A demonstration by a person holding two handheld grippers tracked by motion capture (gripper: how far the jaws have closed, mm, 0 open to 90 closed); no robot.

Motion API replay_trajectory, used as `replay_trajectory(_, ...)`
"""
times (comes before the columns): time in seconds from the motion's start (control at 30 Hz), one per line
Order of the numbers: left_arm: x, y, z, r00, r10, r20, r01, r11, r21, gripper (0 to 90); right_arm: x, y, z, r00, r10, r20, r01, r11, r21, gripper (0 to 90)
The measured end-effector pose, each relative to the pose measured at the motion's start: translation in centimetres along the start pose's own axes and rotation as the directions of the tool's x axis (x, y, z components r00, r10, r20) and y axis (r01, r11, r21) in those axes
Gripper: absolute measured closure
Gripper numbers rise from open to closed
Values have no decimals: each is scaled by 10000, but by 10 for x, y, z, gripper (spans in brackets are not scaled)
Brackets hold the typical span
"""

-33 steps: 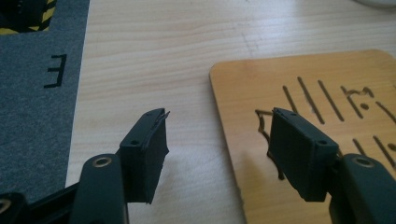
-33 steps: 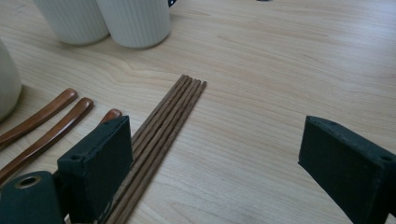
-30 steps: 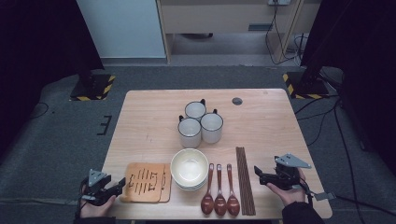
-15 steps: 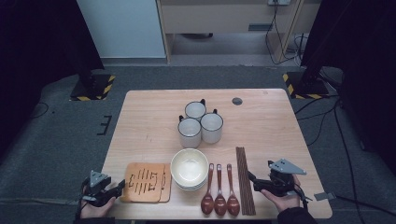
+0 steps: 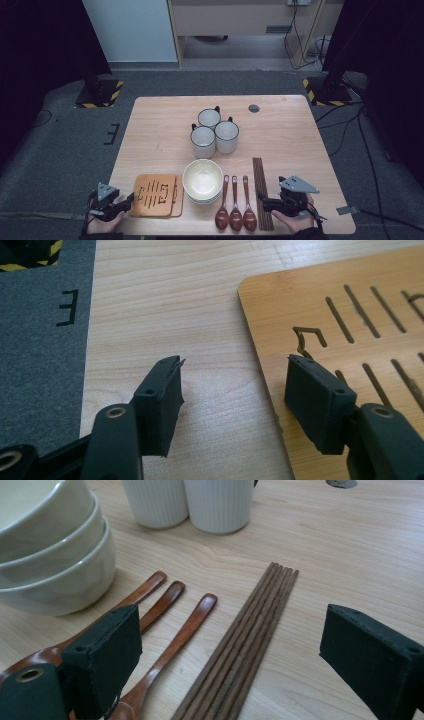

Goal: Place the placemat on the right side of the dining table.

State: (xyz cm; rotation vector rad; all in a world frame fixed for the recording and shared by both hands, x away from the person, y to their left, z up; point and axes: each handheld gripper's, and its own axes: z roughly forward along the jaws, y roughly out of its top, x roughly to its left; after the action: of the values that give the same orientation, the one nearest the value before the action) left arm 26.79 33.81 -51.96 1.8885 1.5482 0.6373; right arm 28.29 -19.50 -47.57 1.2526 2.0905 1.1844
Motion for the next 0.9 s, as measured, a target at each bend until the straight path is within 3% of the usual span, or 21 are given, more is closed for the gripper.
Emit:
replay_trajectory(0.7,0,-1,2,9999,146,-44,-145,9999,77,389,54,-2,10,9981,-321,-528,319,9995,-45,106)
replay_trajectory(0.9,0,-2,2,9998,203,-67,-202,9998,87,389,72,-4,14,9950,-335,-946,326,9994,-109,111)
